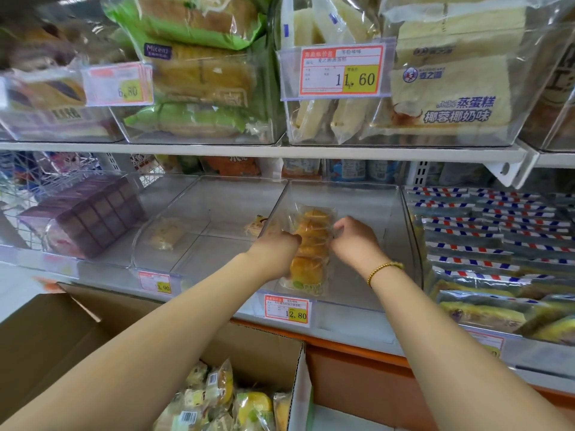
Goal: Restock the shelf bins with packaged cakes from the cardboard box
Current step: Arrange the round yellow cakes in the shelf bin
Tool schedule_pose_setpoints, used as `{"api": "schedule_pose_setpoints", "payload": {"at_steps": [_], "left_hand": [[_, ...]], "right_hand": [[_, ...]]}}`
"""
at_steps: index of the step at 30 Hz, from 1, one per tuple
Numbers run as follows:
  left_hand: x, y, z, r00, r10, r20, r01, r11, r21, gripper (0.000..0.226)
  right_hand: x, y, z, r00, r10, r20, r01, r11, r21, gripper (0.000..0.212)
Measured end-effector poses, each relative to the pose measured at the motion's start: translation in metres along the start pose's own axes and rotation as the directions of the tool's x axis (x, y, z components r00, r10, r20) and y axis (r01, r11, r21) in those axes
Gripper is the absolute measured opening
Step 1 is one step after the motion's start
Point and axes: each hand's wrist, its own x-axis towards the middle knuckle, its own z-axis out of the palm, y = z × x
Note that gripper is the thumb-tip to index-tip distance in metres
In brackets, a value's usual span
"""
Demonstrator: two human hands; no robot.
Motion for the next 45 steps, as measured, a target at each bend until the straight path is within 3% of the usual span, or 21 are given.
{"api": "schedule_pose_setpoints", "payload": {"at_steps": [3,5,7,9,12,15,19,22,24,28,30,32,38,40,43,45], "left_hand": [[-0.011,-0.001,-0.004,0.999,0.007,-0.037,-0.009,0.998,-0.059,0.061],[-0.030,-0.004,-0.011,0.987,0.010,-0.158,-0.037,0.985,-0.171,0.045],[-0.062,-0.012,-0.018,0.949,-0.069,-0.309,-0.028,0.953,-0.301,0.025],[-0.100,-0.028,-0.015,0.911,-0.181,-0.371,0.022,0.919,-0.395,0.016],[-0.146,-0.063,0.016,0.887,-0.317,-0.336,0.119,0.860,-0.497,0.027],[-0.179,-0.099,0.067,0.893,-0.412,-0.179,0.238,0.772,-0.589,0.028],[-0.213,-0.134,0.153,0.876,-0.416,0.244,0.478,0.682,-0.553,0.021],[-0.227,-0.151,0.205,0.798,-0.322,0.509,0.553,0.728,-0.405,0.038],[-0.231,-0.164,0.228,0.756,-0.307,0.579,0.583,0.719,-0.379,0.050],[-0.241,-0.176,0.268,0.752,-0.269,0.603,0.576,0.712,-0.402,0.051],[-0.250,-0.173,0.290,0.760,-0.236,0.606,0.577,0.673,-0.462,0.050],[-0.253,-0.174,0.305,0.766,-0.206,0.609,0.573,0.649,-0.500,0.048],[-0.213,-0.174,0.303,0.817,-0.228,0.529,0.554,0.564,-0.613,0.027],[-0.191,-0.166,0.301,0.815,-0.241,0.527,0.568,0.517,-0.641,0.019],[-0.159,-0.149,0.299,0.793,-0.319,0.519,0.609,0.454,-0.651,0.022],[-0.139,-0.135,0.296,0.773,-0.378,0.510,0.632,0.395,-0.667,0.030]], "right_hand": [[-0.020,-0.018,-0.009,0.997,-0.071,-0.042,0.065,0.989,-0.136,0.029],[-0.038,-0.029,-0.014,0.988,-0.143,-0.059,0.129,0.973,-0.190,0.020],[-0.059,-0.042,-0.014,0.975,-0.220,-0.042,0.203,0.949,-0.242,0.011],[-0.082,-0.055,-0.006,0.955,-0.296,0.020,0.289,0.913,-0.289,0.007],[-0.114,-0.077,0.025,0.906,-0.395,0.151,0.423,0.855,-0.302,0.010],[-0.134,-0.094,0.074,0.846,-0.413,0.336,0.512,0.806,-0.297,0.008],[-0.142,-0.108,0.142,0.730,-0.194,0.655,0.530,0.766,-0.364,0.022],[-0.132,-0.108,0.190,0.677,-0.015,0.736,0.464,0.784,-0.411,0.026],[-0.123,-0.097,0.223,0.672,0.057,0.738,0.447,0.763,-0.466,0.027],[-0.112,-0.058,0.278,0.692,0.167,0.703,0.389,0.733,-0.558,0.023],[-0.113,-0.038,0.298,0.644,0.251,0.722,0.399,0.696,-0.597,0.021],[-0.109,-0.018,0.316,0.594,0.313,0.741,0.417,0.668,-0.616,0.037],[-0.097,0.010,0.329,0.546,0.379,0.747,0.347,0.709,-0.614,0.088],[-0.095,0.009,0.327,0.507,0.380,0.774,0.392,0.697,-0.600,0.083],[-0.092,0.000,0.317,0.440,0.372,0.817,0.464,0.685,-0.562,0.045],[-0.087,-0.007,0.306,0.388,0.352,0.851,0.502,0.694,-0.516,0.048]]}}
